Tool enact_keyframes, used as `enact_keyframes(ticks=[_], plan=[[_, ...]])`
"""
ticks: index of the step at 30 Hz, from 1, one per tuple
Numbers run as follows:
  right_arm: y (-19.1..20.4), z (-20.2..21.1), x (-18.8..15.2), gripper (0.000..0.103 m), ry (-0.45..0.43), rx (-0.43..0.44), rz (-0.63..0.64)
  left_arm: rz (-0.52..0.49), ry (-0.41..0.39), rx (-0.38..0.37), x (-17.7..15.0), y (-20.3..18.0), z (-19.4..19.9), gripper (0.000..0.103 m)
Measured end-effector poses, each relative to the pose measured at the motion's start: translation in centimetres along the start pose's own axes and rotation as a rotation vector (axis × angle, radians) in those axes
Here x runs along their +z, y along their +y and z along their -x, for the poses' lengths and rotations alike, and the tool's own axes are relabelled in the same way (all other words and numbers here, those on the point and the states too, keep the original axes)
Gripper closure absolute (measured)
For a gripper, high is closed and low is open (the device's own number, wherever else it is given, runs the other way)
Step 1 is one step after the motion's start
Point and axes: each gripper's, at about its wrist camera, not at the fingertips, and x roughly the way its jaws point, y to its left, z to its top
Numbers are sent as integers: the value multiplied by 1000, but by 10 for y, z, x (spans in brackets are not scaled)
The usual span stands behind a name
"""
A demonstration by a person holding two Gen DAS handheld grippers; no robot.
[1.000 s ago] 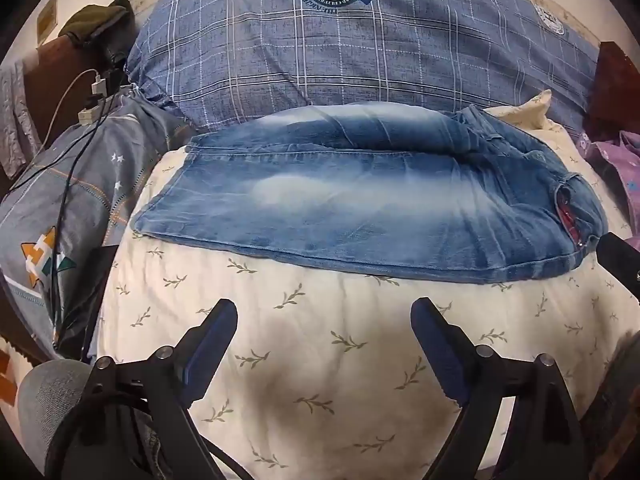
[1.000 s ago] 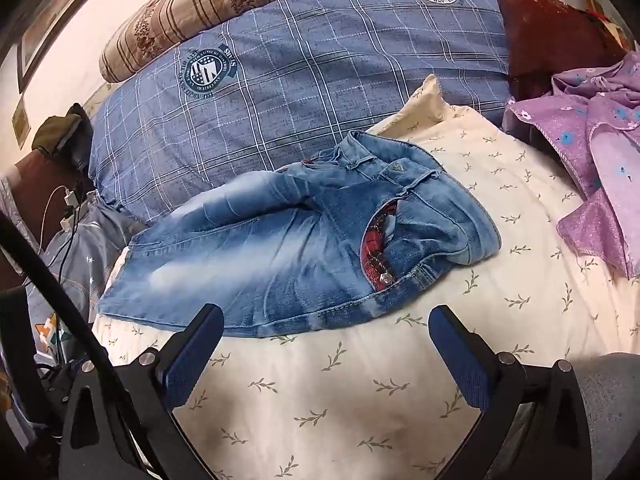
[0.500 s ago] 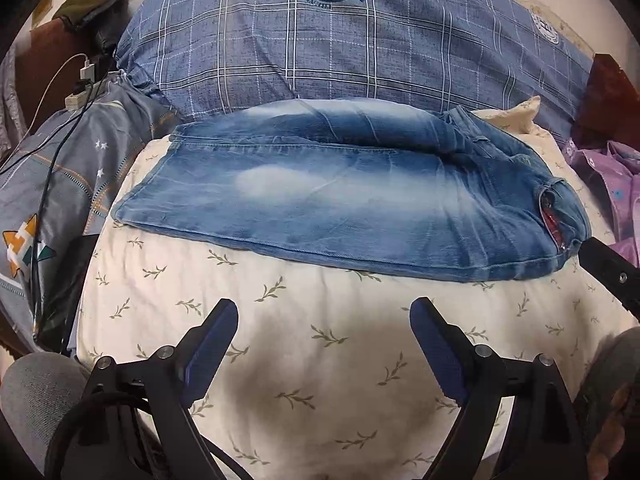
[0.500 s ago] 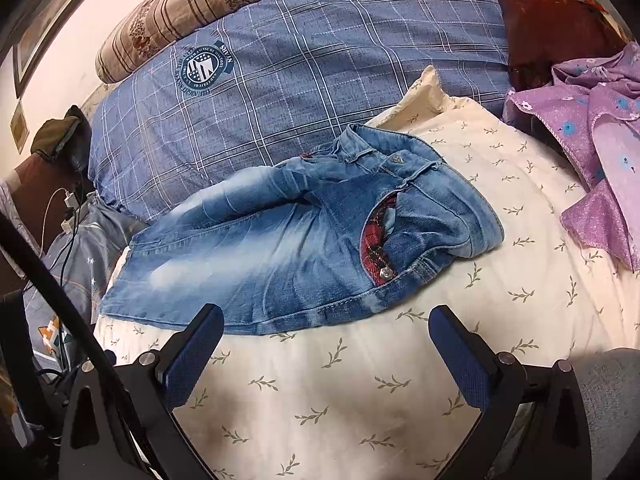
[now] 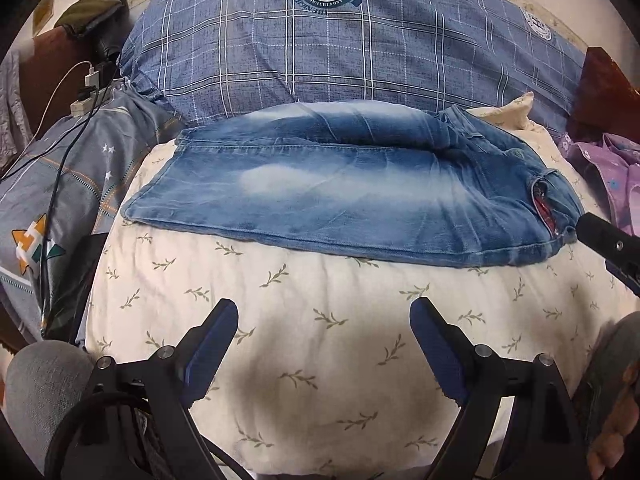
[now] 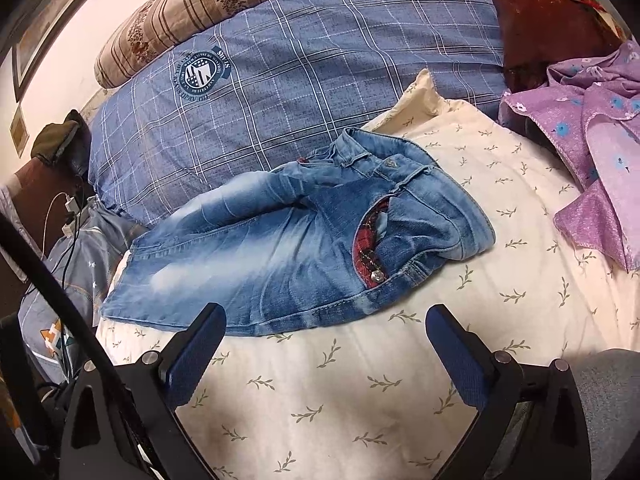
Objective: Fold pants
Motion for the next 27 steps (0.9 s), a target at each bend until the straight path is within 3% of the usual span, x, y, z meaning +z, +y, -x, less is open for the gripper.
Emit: enact_keyframes(ticks=[10,18,23,27], plan=[[-12,6,6,8,47,35,-32,36,32,-68,0,11,12,16],[-37,13,35,7,112,50,-66,171,148,-253,25,33,-6,16],[-70,-25,75,7,228,3,-78,210,227,-338,47,34,-36,16],[-112,-62,88,7,277,-16,-213,251,292,-374,56,29,-69,16]])
